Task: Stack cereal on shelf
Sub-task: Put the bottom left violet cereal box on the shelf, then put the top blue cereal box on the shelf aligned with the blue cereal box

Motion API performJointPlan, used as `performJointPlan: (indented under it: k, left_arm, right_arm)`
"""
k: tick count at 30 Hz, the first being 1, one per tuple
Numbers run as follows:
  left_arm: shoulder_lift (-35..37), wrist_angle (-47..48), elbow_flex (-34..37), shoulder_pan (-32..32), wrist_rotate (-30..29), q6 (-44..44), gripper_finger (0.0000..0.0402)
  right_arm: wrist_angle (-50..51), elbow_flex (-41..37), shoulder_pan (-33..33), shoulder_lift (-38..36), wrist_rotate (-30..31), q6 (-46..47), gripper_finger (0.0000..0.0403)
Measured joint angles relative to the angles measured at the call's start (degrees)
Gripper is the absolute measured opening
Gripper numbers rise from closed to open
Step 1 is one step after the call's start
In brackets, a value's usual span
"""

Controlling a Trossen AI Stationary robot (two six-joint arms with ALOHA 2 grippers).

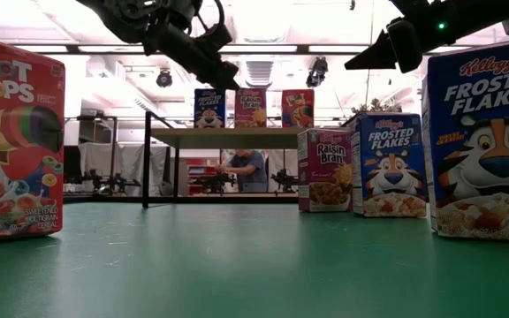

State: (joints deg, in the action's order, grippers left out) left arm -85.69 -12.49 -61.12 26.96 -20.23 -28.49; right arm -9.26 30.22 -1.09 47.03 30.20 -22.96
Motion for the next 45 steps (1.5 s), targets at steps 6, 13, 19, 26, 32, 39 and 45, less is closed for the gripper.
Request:
performJointPlan:
  k: [6, 13, 19, 26, 32, 39, 45]
  left_arm:
    - [0.00, -0.09, 0.00, 0.33, 0.03, -0.11, 0.0000]
    - [0.00, -0.11, 0.00, 0.20, 0.23, 0.44, 0.0000]
    - [1.51, 0.45, 0.00, -2.81, 0.24, 1.02, 0.0000]
    - [8.21, 6.20, 0.00, -11.75, 0.26, 2.01, 0.0000]
    - [14.82, 16.53, 0.05, -22.60, 0.26, 2.86, 0.0000]
    - [20.23, 24.61, 1.59, -34.67, 0.28, 6.77, 0.0000]
    - [25.04, 20.11, 9.10, -42.12, 0.42, 6.65, 0.0000]
  right_arm:
    - [0.00, 0.00, 0.01, 0.00, 0.02, 0.00, 0.0009]
    - [0.00, 0.00, 0.00, 0.00, 0.02, -0.04, 0.0009]
    - [0.02, 0.00, 0.01, 0.00, 0.02, -0.08, 0.0009]
    - [0.00, 0.00, -0.01, 0.00, -0.07, 1.94, 0.0009]
    - [0.01, 0.00, -0.01, 0.00, -1.00, 6.23, 0.0009]
    - [0.37, 0.00, -0.45, 0.02, -15.92, 17.14, 0.0009]
    - [0.31, 0.00, -3.70, 0.51, -18.19, 23.06, 0.0009]
